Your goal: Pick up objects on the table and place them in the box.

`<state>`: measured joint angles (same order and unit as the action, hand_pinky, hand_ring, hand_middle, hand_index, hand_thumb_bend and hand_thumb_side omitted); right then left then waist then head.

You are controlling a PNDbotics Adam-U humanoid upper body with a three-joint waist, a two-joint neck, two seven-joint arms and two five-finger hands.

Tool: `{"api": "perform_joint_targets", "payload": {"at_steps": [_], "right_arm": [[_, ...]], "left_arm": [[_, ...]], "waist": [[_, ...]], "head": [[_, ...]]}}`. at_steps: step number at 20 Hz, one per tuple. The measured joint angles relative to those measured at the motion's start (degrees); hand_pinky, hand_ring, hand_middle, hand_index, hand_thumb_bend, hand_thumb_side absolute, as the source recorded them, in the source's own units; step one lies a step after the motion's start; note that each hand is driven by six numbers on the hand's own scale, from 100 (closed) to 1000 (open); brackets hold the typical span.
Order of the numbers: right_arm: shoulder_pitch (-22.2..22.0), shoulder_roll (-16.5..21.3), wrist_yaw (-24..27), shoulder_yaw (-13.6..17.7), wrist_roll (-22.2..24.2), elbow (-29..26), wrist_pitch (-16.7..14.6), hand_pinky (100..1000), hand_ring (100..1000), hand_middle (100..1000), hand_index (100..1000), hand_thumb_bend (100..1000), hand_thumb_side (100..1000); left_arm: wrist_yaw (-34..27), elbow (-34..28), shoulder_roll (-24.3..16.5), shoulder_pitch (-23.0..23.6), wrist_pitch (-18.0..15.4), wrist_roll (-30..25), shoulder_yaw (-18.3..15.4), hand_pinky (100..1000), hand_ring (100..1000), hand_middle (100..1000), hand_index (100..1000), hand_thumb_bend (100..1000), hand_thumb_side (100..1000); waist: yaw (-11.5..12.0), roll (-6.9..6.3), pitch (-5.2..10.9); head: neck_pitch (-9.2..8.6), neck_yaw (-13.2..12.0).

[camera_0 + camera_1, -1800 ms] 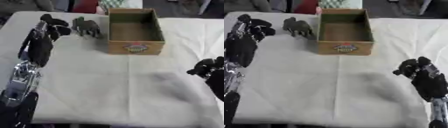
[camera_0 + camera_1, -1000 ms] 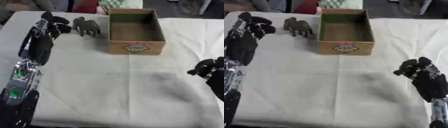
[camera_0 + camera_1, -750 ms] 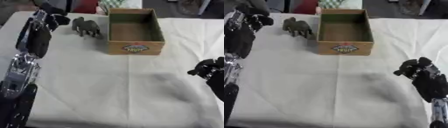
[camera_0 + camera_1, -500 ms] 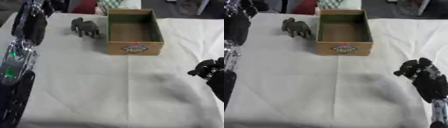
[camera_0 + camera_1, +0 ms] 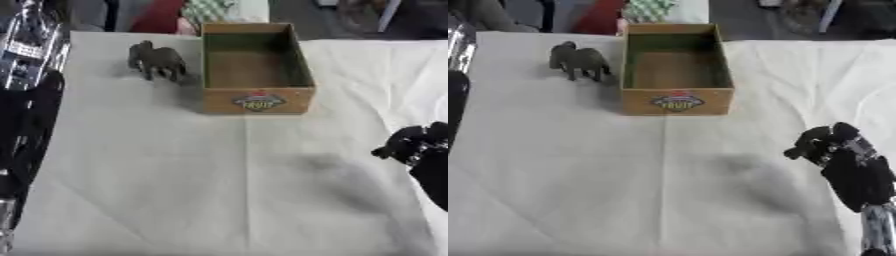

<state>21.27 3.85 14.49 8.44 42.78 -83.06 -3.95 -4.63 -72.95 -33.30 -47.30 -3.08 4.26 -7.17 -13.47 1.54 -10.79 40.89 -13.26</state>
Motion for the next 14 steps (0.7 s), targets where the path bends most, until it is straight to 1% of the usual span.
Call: {"api": "perform_joint_targets", "payload": {"at_steps": [3, 4, 5, 7, 9, 10, 11, 12, 13, 14], "right_arm": [[0.09, -0.02, -0.07, -0.12, 0.16, 0.07, -0.04, 679, 542, 549, 663, 100, 846], [0.09, -0.02, -0.11, -0.22, 0.23, 0.14, -0.05, 679, 542, 549, 662, 100, 845], [0.09, -0.02, -0.18, -0.36, 0.34, 0.25, -0.06, 679, 542, 549, 662, 100, 845], [0.08, -0.02, -0.29, -0.4, 0.54, 0.4, -0.08, 679, 542, 549, 662, 100, 844], [0.06, -0.02, -0.31, -0.43, 0.6, 0.42, -0.07, 679, 542, 549, 662, 100, 843], [0.05, -0.02, -0.32, -0.5, 0.61, 0.43, -0.07, 679, 542, 549, 663, 100, 842], [0.03, -0.02, -0.34, -0.54, 0.62, 0.43, -0.07, 679, 542, 549, 663, 100, 842], [-0.01, -0.02, -0.35, -0.57, 0.62, 0.43, -0.07, 679, 542, 549, 662, 100, 843], [-0.1, -0.02, -0.36, -0.63, 0.62, 0.44, -0.07, 679, 542, 549, 662, 100, 844], [-0.11, -0.02, -0.37, -0.66, 0.62, 0.44, -0.07, 679, 542, 549, 662, 100, 844]], "left_arm": [[5.04, 8.61, -0.87, -4.02, -0.87, 0.22, 1.56, 732, 652, 621, 681, 100, 677], [7.02, 11.31, -1.11, -5.08, -1.42, 0.19, 2.11, 734, 664, 632, 692, 100, 612], [9.55, 13.84, -1.38, -6.08, -2.24, 0.1, 2.82, 736, 669, 635, 694, 100, 586], [16.58, 18.68, -1.94, -7.65, -4.75, -0.36, 4.42, 753, 698, 658, 714, 100, 489], [24.9, 22.88, -2.05, -8.69, -8.05, -1.51, 5.74, 758, 705, 666, 722, 100, 428], [29.04, 24.67, -2.05, -9.06, -9.77, -2.36, 6.17, 767, 722, 685, 738, 100, 352], [33.22, 26.19, -2.04, -9.26, -11.52, -3.48, 6.57, 767, 722, 685, 738, 100, 352], [37.25, 27.4, -2.03, -9.38, -13.19, -4.73, 6.83, 769, 736, 706, 766, 100, 304], [41.16, 28.27, -2.03, -9.48, -14.74, -6.09, 7.06, 769, 738, 708, 769, 102, 298], [44.89, 28.84, -2.02, -9.62, -16.13, -7.48, 7.16, 769, 743, 715, 782, 172, 280]], "waist": [[-0.75, -0.07, 0.02], [-0.95, -0.15, 0.04], [-1.11, -0.23, 0.11], [-1.45, -0.44, 0.4], [-1.58, -0.57, 0.62], [-1.71, -0.58, 0.65], [-1.77, -0.58, 0.66], [-1.78, -0.6, 0.72], [-1.78, -0.64, 0.79], [-1.8, -0.69, 0.84]], "head": [[-0.2, -0.26], [-0.2, -0.3], [-0.2, -0.37], [-0.2, -0.53], [-0.2, -0.68], [-0.2, -0.7], [-0.2, -0.71], [-0.2, -0.72], [-0.2, -0.73], [-0.21, -0.74]]}}
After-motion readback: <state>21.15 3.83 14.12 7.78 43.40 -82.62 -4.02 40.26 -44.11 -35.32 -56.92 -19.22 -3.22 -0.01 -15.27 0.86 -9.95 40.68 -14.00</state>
